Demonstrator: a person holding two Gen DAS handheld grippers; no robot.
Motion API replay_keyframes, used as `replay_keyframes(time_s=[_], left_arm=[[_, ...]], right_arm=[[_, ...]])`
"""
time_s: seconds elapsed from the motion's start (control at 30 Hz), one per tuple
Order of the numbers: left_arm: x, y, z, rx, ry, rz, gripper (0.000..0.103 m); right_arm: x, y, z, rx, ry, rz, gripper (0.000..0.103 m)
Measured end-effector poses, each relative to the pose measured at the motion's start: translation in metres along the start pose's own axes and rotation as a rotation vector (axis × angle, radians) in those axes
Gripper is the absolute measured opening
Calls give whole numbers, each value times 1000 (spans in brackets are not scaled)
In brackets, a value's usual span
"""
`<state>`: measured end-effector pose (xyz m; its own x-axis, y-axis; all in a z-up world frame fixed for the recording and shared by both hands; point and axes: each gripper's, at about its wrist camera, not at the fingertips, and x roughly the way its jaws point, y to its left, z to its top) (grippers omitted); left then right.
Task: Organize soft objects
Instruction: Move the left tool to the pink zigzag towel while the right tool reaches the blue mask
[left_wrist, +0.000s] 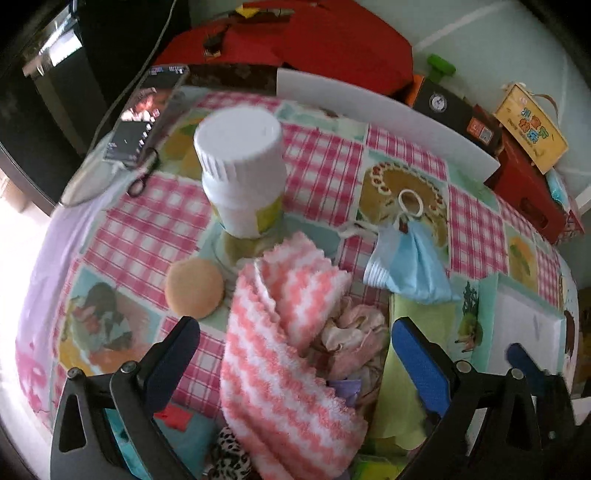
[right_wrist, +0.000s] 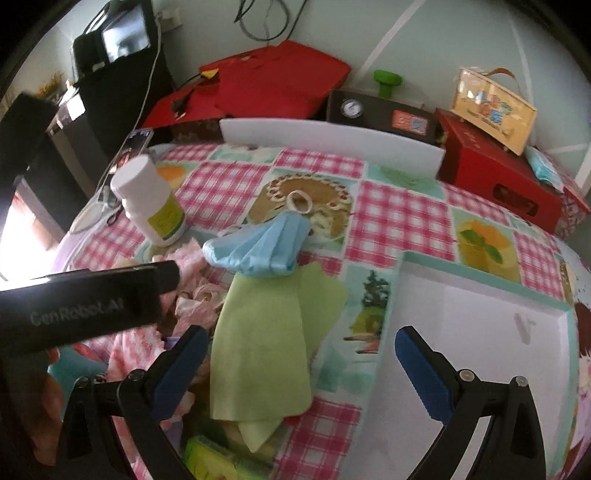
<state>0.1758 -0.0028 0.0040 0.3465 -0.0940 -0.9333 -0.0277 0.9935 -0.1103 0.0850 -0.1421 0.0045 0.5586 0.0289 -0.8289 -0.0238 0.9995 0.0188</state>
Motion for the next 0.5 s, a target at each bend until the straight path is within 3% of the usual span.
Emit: replay_keyframes(time_s=[0.23,0.5], left_arm=[[10,12,0,-54,27,-5,96],[13,21,-2,-90,35,3,96]], right_arm=[[26,11,-9,-21,56,39,94],[39,16,-16,-21,86,97,73]])
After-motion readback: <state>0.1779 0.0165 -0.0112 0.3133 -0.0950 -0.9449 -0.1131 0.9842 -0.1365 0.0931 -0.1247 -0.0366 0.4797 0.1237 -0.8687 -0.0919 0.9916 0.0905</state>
